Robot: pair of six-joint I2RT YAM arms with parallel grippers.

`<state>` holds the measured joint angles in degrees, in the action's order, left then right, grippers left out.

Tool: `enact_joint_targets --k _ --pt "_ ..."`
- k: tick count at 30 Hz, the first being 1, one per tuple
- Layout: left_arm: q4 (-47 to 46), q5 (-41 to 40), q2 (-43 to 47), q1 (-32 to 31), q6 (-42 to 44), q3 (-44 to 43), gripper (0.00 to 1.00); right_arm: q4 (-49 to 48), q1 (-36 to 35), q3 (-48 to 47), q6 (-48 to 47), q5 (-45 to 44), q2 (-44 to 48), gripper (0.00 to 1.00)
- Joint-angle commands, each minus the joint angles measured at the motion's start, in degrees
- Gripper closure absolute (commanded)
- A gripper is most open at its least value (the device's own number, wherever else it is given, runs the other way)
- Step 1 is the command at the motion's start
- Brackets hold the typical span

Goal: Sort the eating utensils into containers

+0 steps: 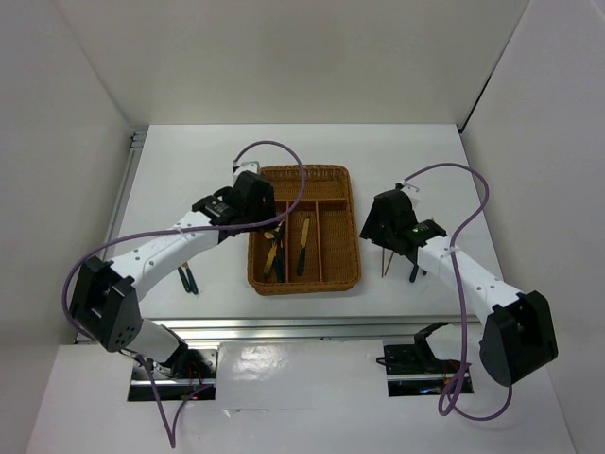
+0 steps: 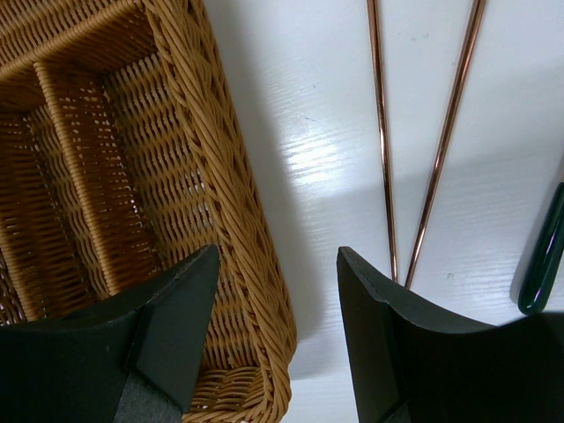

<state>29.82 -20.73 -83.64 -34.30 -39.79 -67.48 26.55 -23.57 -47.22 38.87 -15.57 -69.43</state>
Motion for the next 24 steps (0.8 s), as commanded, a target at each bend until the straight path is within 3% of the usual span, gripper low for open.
enact_joint_targets --k 1,10,17,24 --pt "-4.4 3.0 -3.6 0.3 6.5 -0.4 0.18 -2.6 0.4 0.3 -1.1 0.1 -0.1 0.36" --pt "-9.2 11.1 -7.7 0.3 7.7 -0.4 0.3 -2.6 0.4 0.3 -1.1 0.1 -1.1 0.36" --pt "-9.1 9.2 -15.0 0.3 6.7 -2.7 0.48 -2.6 0.4 0.3 -1.1 0.6 -1.7 0.36" --pt "-8.5 8.0 -19.7 0.3 5.6 -4.3 0.52 -2.6 0.4 0.8 -1.1 0.1 -1.7 0.36"
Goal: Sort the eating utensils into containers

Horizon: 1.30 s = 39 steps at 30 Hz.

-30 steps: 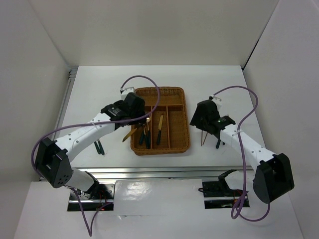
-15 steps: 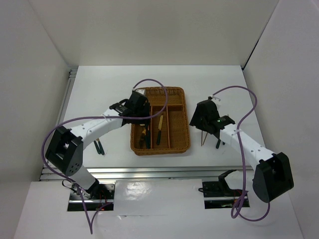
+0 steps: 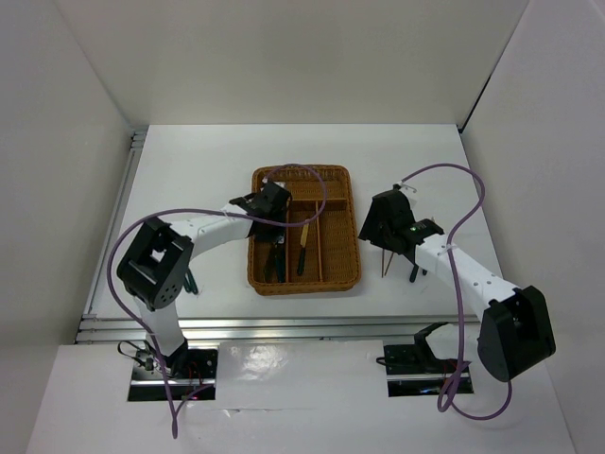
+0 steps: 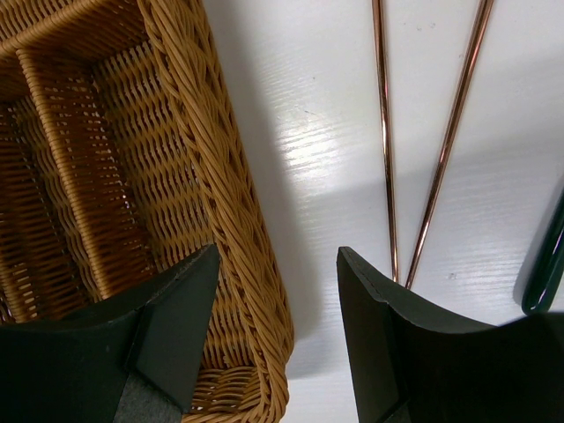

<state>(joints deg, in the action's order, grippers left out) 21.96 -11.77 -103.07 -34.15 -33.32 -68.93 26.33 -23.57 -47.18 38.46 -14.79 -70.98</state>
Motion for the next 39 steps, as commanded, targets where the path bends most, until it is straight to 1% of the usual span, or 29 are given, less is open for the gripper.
enact_joint_targets --k 1,12,17,24,27,31,33,34,35,38,39 --pt "-0.6 -1.0 -0.9 0.1 -0.9 -2.9 0.52 -2.3 0.4 0.8 -0.7 -0.7 -0.1 0.36" --pt "-0.6 -1.0 -5.1 -0.9 -0.9 -5.1 0.52 -2.3 0.4 0.8 -0.1 -0.7 -0.1 0.36" --pt "-0.6 -1.5 -7.1 -0.9 -0.9 -5.7 0.56 -2.3 0.4 0.8 -0.1 -0.7 -0.1 0.36" --pt "-0.1 -1.5 -8.8 -0.9 -1.4 -6.7 0.69 -1.8 0.4 1.3 -0.1 -0.7 -0.1 0.36" --pt "0.5 -1.5 -8.2 -0.9 -1.4 -6.7 0.72 -1.8 0.4 1.3 -0.1 -0.7 -0.1 0.36" --pt "1.2 -2.0 -6.5 -0.9 -1.9 -6.7 0.72 -1.8 0.4 1.3 -0.1 -0.7 -0.1 0.36" --pt "1.2 -2.0 -5.4 -1.5 -1.3 -5.7 0.67 -1.8 0.4 1.3 -0.1 -0.7 -0.1 0.36" --pt "0.4 -2.0 -4.8 -1.5 -1.3 -5.7 0.61 -1.8 0.4 1.3 -0.1 -0.7 -0.1 0.36" --pt "-0.2 -2.0 -3.7 -2.1 -0.7 -5.2 0.58 -1.8 0.4 1.3 -0.1 -0.7 -0.1 0.36" --pt "-0.9 -2.0 -2.9 -2.1 0.4 -5.2 0.54 -1.8 0.4 1.8 -0.1 -0.7 -0.1 0.36" --pt "-0.9 -2.0 -2.9 -2.1 0.4 -5.2 0.53 -1.8 0.4 1.8 -0.1 -0.7 -0.1 0.36"
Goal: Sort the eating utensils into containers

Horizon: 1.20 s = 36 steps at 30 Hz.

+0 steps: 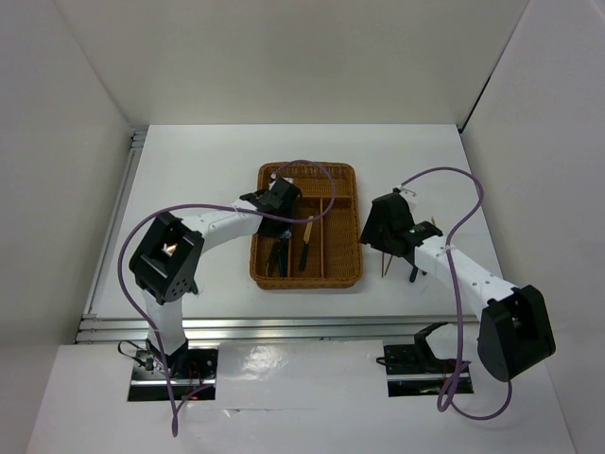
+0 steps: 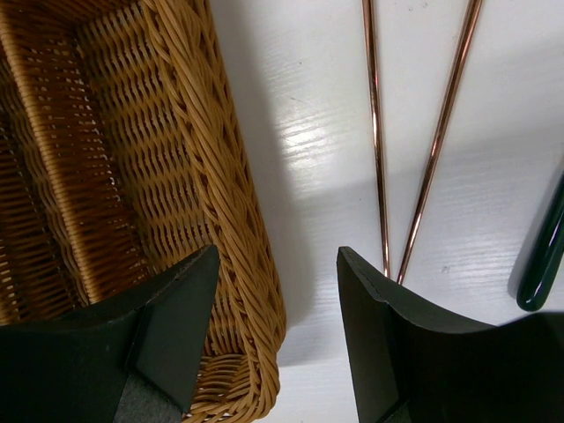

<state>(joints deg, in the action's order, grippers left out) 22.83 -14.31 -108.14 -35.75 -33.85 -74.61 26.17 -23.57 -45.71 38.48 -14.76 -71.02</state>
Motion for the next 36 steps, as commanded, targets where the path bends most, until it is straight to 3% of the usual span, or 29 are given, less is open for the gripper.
enact_joint_targets --k 1,13,23,36 --pt "-1.8 0.5 2.1 -0.5 1.6 -0.3 0.53 -1.7 0.4 0.4 -0.2 -0.7 -0.1 0.36" --pt "5.7 -5.9 1.5 -1.8 1.0 -4.7 0.58 -2.2 0.4 -0.2 -0.2 -0.7 -0.7 0.36" --pt "0.2 -5.5 6.5 -2.3 4.4 -1.3 0.55 -2.7 0.4 -0.7 -0.2 0.4 -1.7 0.36" --pt "0.5 -6.0 -1.6 -2.3 4.5 -5.4 0.55 -2.2 0.4 -1.2 -0.2 -0.3 -2.3 0.36"
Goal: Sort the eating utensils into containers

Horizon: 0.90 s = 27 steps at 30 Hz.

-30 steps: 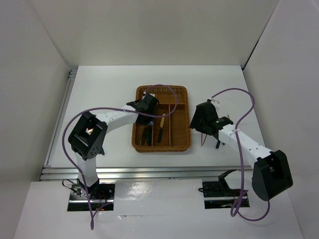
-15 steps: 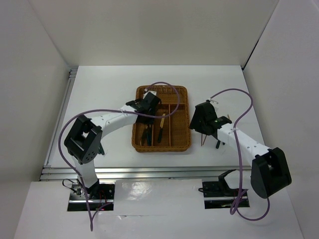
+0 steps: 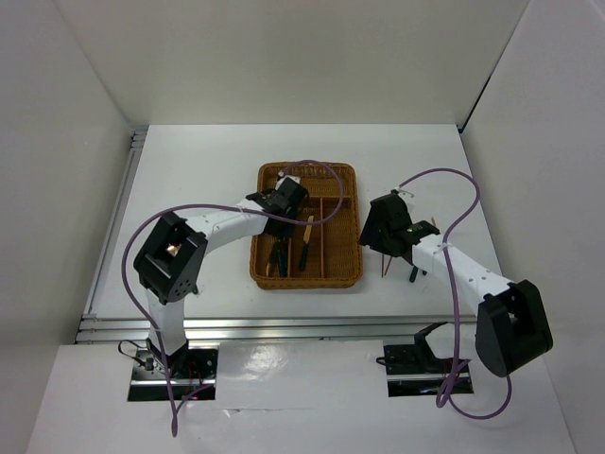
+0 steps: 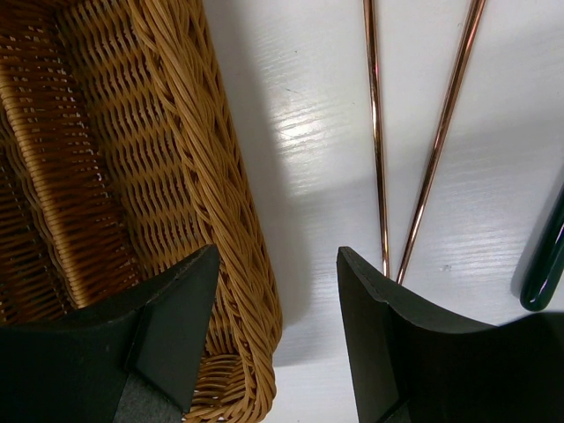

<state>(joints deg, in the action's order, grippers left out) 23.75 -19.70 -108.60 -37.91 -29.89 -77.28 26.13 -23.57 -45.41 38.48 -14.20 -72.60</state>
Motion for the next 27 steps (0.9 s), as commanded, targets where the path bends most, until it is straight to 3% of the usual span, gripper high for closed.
enact_joint_targets --k 1,6,20,27 --pt "0.2 -1.2 -1.2 -0.1 0.5 -2.7 0.55 -2.1 0.4 -1.5 -0.2 -0.8 -0.7 0.36" --pt "0.2 -1.2 -2.3 -0.1 -0.1 -2.0 0.55 -2.1 0.4 -1.5 -0.2 -0.8 -0.7 0.36" --pt "-7.7 11.1 -2.8 2.9 2.8 1.3 0.57 -2.1 0.4 -1.5 -0.2 -0.8 -0.7 0.36" --pt "-7.7 11.1 -4.0 3.5 2.8 2.0 0.6 -2.1 0.4 -1.0 -0.2 -0.8 -0.7 0.36"
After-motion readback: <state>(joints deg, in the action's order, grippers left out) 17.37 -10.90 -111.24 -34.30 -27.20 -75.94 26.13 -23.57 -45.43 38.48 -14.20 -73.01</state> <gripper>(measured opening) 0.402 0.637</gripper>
